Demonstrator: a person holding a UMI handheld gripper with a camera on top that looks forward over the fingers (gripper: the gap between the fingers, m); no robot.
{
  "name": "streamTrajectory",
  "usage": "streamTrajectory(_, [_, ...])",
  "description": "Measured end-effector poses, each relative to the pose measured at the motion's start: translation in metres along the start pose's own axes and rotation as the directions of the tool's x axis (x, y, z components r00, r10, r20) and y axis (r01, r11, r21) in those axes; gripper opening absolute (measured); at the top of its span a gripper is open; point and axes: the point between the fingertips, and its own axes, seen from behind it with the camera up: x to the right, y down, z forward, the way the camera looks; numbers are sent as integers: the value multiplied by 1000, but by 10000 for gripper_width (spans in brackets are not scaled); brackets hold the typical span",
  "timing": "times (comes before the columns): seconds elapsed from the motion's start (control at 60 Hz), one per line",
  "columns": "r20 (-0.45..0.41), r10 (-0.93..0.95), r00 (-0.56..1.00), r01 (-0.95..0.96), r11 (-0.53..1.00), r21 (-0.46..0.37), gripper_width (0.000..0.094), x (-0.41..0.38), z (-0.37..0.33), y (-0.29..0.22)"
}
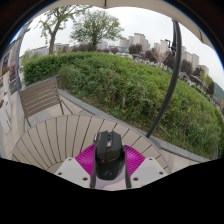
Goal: Arrange mouse
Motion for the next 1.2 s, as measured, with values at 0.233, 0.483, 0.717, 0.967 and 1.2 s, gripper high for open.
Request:
streamTrajectory(0.233, [40, 51, 998, -44, 988, -150, 398, 18, 77, 93])
streamTrajectory(0.483, [53, 63, 997, -55, 989, -139, 838, 12, 73, 93])
streamTrajectory(0.717, [38, 54, 998, -48, 988, -143, 842, 22, -10, 71])
streamTrajectory(0.967, [79, 77, 994, -66, 988, -141, 848, -8, -201, 66])
streamTrajectory(1.2, [69, 70, 995, -60, 988, -142, 846, -41, -310, 109])
